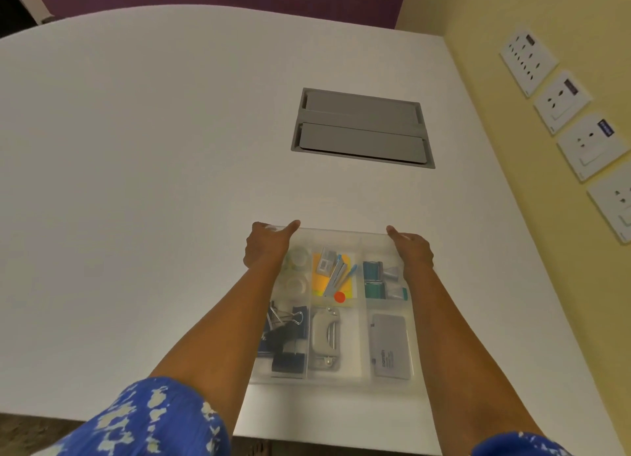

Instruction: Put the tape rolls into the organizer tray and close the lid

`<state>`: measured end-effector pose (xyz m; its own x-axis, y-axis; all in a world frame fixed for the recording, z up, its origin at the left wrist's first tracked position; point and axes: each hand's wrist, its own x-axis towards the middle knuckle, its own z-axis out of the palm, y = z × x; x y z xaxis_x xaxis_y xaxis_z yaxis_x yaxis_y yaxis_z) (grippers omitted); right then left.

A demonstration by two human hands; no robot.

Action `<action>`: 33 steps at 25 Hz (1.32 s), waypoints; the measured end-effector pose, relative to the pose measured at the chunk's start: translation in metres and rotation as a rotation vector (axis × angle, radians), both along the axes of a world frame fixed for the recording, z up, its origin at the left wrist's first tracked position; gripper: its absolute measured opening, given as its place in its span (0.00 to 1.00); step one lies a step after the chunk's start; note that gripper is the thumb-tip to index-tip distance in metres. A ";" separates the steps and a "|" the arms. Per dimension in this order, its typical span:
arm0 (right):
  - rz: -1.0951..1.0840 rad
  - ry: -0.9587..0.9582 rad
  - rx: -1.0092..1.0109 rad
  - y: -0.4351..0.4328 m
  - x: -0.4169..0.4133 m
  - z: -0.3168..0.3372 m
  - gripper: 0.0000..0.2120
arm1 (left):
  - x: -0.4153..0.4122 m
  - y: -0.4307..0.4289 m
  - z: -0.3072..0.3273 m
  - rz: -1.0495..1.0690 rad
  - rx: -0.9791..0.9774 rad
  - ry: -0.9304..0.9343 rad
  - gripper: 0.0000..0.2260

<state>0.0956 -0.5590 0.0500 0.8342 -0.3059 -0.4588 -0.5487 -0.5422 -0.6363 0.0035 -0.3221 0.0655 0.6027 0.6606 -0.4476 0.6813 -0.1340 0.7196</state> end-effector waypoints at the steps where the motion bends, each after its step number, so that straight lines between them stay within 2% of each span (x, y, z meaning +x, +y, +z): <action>1: 0.023 0.010 -0.007 -0.001 0.002 -0.002 0.31 | 0.001 0.000 -0.001 -0.010 0.013 0.013 0.33; 9: 0.131 0.003 -0.078 -0.003 0.002 -0.008 0.36 | 0.006 0.002 -0.010 -0.030 0.081 0.072 0.37; 15: 0.136 -0.048 -0.092 -0.002 0.001 -0.006 0.29 | 0.007 -0.001 -0.010 -0.007 0.105 0.051 0.34; 18: 0.122 -0.087 -0.112 -0.001 -0.006 -0.005 0.32 | 0.007 -0.002 -0.010 -0.019 0.123 0.054 0.35; 23: 0.159 -0.144 -0.160 0.000 -0.013 -0.004 0.31 | 0.004 -0.001 -0.012 -0.058 0.158 0.037 0.33; 29: 0.252 -0.261 -0.200 0.002 -0.025 0.004 0.27 | -0.007 0.002 -0.010 -0.237 0.232 -0.022 0.27; 33: 0.404 -0.361 -0.353 0.003 -0.041 0.014 0.28 | -0.022 0.000 0.002 -0.377 0.410 -0.063 0.25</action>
<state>0.0541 -0.5561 0.0636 0.9982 -0.0163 -0.0573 -0.0423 -0.8716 -0.4883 -0.0190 -0.3221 0.0677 0.8484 0.5061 -0.1553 0.4892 -0.6374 0.5953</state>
